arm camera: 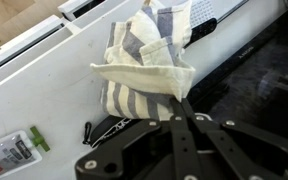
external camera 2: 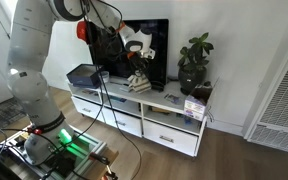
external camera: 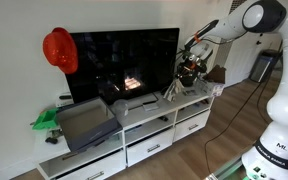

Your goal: Move the striped towel to the right

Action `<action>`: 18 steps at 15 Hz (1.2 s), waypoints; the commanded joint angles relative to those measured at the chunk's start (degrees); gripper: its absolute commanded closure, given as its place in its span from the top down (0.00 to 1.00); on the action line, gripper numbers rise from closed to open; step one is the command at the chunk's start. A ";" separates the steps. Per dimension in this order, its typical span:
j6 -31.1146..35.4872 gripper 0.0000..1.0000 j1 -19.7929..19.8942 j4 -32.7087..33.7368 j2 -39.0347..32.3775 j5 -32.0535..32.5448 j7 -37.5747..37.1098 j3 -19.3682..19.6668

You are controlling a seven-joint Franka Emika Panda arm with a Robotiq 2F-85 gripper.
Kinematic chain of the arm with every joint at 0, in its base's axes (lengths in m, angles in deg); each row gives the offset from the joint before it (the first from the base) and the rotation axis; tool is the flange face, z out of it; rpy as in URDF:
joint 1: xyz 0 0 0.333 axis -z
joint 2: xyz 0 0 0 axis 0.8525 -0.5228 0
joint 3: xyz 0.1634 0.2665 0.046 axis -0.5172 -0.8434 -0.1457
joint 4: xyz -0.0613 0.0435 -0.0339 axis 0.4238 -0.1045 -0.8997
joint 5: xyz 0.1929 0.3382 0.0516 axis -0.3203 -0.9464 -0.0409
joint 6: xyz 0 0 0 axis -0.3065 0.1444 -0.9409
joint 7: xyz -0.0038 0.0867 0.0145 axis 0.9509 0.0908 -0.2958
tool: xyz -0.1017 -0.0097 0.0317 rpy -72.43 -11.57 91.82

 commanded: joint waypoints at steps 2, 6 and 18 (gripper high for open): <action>-10.16 0.00 3.88 -5.22 8.55 -9.88 8.82 -2.86; -11.72 0.00 1.87 -6.42 10.58 -12.78 7.90 0.43; 14.30 0.00 -1.68 -10.27 9.53 -10.51 -2.76 8.22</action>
